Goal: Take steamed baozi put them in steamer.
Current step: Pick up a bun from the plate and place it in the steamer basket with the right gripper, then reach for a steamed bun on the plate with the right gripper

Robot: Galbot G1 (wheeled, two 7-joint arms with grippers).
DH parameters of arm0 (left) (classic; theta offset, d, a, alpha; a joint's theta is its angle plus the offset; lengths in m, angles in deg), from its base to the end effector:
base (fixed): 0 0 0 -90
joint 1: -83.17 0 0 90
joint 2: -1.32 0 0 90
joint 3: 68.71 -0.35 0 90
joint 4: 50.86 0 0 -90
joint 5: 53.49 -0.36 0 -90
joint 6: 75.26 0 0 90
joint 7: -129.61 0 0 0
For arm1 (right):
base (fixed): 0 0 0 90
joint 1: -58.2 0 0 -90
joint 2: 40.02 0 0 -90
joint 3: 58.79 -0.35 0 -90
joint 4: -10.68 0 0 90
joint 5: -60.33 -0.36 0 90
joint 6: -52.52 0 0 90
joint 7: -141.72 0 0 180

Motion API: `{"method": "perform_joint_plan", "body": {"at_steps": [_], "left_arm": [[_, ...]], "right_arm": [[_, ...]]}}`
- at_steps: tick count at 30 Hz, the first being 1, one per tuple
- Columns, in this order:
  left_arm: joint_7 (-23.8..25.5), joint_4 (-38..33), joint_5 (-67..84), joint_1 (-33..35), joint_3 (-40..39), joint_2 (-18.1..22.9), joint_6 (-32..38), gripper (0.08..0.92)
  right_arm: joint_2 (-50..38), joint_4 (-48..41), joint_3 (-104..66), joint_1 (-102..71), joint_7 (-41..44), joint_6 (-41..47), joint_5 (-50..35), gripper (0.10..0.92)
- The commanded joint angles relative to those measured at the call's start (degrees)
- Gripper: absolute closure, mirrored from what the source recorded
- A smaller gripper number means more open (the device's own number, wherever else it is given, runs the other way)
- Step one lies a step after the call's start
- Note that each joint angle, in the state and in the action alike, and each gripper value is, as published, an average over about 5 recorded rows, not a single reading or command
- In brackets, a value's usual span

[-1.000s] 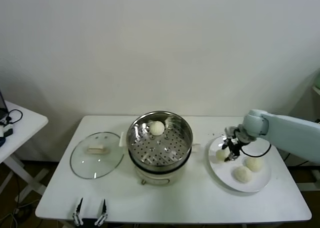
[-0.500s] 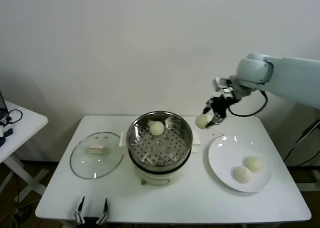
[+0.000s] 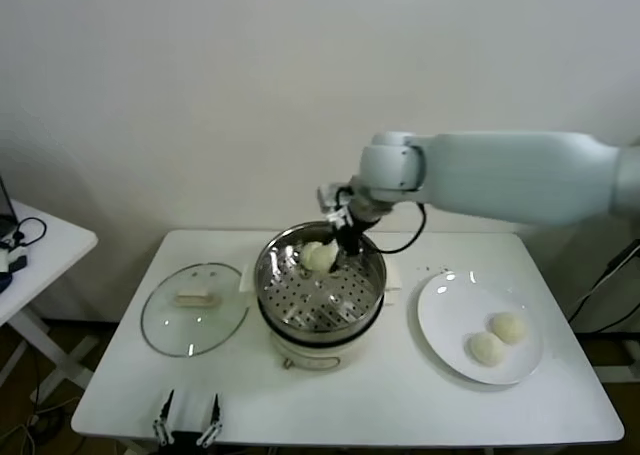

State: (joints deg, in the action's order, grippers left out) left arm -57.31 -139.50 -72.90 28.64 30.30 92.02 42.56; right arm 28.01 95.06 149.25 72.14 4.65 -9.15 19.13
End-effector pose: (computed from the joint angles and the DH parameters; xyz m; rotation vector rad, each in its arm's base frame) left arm 0.0811 0.0520 -0.4988 0.1158 -2.9289 -0.5438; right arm 0.5021 0.1491 -0.0489 1.5013 -1.4040 1.5300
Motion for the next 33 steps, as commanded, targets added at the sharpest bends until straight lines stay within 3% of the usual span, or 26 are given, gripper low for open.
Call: {"method": "perform_joint_plan", "body": {"at_steps": [1, 10, 17, 21, 25, 29, 33], "left_arm": [[0.0, 0.3, -0.3, -0.1, -0.1, 0.0, 0.2, 0.177], [0.0, 0.4, -0.4, -0.2, 0.0, -0.1, 0.3, 0.177], [0.0, 0.0, -0.6, 0.1, 0.0, 0.0, 0.3, 0.177], [0.0, -0.3, -0.7, 0.3, 0.2, 0.1, 0.4, 0.177], [-0.1, -0.5, -0.7, 0.4, 0.3, 0.1, 0.3, 0.177], [-0.1, -0.6, -0.7, 0.4, 0.3, 0.2, 0.3, 0.177], [-0.1, -0.3, -0.6, 0.4, 0.3, 0.2, 0.3, 0.177]], "right_arm": [[11.4, -10.3, -3.1, -13.2, -4.0, 3.0, 7.2, 0.453], [12.8, -13.4, -4.2, -14.4, -4.1, 2.5, 7.3, 0.441], [9.0, -9.8, -4.5, -9.7, -2.2, 1.0, 3.5, 0.286], [2.8, -6.9, -2.3, -1.0, 3.3, -3.4, 0.8, 0.214], [-7.0, -5.4, 2.5, 9.0, 13.8, -10.5, -0.7, 0.204], [-15.0, -4.9, 11.1, 17.4, 20.7, -17.3, 2.1, 0.203], [-24.3, -1.7, 16.2, 17.8, 21.6, -19.9, 6.7, 0.203]]}}
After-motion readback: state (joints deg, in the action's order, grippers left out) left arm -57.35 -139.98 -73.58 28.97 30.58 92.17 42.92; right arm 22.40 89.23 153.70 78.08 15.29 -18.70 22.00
